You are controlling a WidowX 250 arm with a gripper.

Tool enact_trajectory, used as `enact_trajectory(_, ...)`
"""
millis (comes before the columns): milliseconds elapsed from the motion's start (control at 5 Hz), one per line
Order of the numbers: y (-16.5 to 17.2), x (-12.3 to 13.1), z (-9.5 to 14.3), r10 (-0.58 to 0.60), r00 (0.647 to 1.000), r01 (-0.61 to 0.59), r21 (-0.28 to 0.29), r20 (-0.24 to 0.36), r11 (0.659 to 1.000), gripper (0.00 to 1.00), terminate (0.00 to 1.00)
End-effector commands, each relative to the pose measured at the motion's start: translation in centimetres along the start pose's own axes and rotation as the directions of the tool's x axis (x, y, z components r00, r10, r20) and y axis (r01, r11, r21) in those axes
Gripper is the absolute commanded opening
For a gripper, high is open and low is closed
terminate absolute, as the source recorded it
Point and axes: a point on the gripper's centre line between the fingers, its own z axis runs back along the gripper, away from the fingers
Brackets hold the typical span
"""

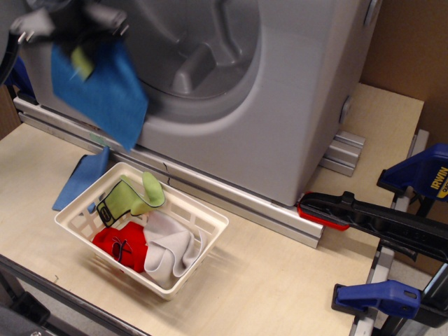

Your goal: Take clothes out of laundry machine

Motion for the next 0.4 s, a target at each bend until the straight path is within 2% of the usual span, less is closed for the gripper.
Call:
enact_trajectory(0,-2.1,-2.9,7.7,-0.012,0.99,0.017,0.028,-0.143,0.999,0.0,0.0)
enact_trajectory(200,-2.1,-5.4,9.2,-0.008,0.976,0.013,0.019,-0.22,1.0,0.0,0.0)
